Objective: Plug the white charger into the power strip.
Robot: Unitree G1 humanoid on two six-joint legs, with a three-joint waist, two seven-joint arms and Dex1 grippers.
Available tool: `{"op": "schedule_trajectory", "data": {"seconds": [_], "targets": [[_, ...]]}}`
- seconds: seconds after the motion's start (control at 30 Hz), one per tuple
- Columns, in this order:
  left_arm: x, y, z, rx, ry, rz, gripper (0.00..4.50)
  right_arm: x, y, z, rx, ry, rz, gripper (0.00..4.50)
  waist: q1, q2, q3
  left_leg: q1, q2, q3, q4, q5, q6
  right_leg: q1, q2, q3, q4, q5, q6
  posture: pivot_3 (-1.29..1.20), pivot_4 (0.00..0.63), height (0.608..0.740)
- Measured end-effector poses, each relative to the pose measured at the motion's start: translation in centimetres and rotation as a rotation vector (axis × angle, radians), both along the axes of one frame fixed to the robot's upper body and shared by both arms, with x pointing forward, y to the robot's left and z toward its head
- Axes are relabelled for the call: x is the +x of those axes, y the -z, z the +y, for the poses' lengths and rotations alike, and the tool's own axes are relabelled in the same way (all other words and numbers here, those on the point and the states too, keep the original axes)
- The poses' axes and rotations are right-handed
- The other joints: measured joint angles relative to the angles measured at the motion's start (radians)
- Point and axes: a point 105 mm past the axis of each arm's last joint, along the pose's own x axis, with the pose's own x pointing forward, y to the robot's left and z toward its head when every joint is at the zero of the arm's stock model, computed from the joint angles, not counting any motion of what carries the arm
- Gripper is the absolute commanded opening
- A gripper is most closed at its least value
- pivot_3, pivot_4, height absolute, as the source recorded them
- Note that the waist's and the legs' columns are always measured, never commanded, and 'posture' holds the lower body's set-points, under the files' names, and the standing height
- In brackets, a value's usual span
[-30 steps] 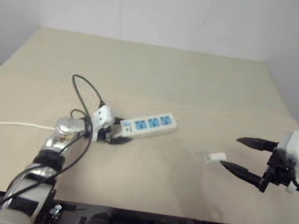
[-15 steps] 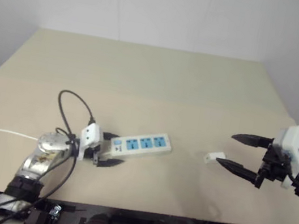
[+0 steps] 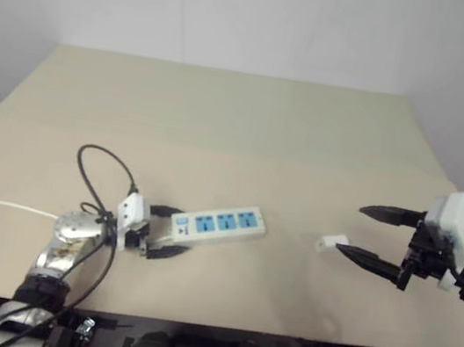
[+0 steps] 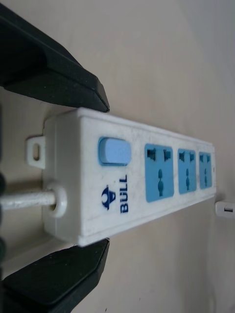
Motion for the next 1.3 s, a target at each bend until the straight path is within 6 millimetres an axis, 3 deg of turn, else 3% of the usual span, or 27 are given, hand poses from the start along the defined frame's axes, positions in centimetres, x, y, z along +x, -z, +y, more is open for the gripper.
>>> {"op": "schedule_trajectory", "data": {"seconds": [0.37,0.53,1.0,1.3], "targets": [[1.0,0.8,-1.7,-0.010,0.037,0.029,4.44,-0.1,-0.3,0.1,-0.001,-0.017,-0.003,4.50,0.016,0.002,-0.006,0.013,0.000,0.000,0.000,0.000,0.000,0.014,-0.001,-0.001,-0.003,-0.005,0.007,0.00,0.150,0.740],[0.4,0.9,-1.8,0.027,0.120,0.080,3.27,-0.1,-0.6,0.2,-0.009,-0.026,-0.007,4.50,0.010,0.003,-0.007,0.012,0.000,0.000,0.000,-0.001,0.001,0.014,-0.001,0.000,-0.003,-0.005,0.007,0.00,0.150,0.740],[-0.3,0.9,-2.0,0.026,0.123,0.075,3.26,1.0,-0.9,0.8,-0.009,-0.058,-0.005,4.50,0.008,0.004,-0.008,0.012,0.000,0.000,0.000,-0.002,0.001,0.013,-0.001,0.000,-0.004,-0.005,0.007,0.00,0.150,0.740],[-2.5,0.6,-2.5,0.063,0.284,0.091,3.26,3.1,-0.2,0.9,-0.278,-0.110,0.030,4.50,0.005,0.002,-0.007,0.010,0.000,0.001,0.000,-0.002,0.001,0.010,-0.001,0.000,-0.005,-0.005,0.006,0.00,0.150,0.740]]}}
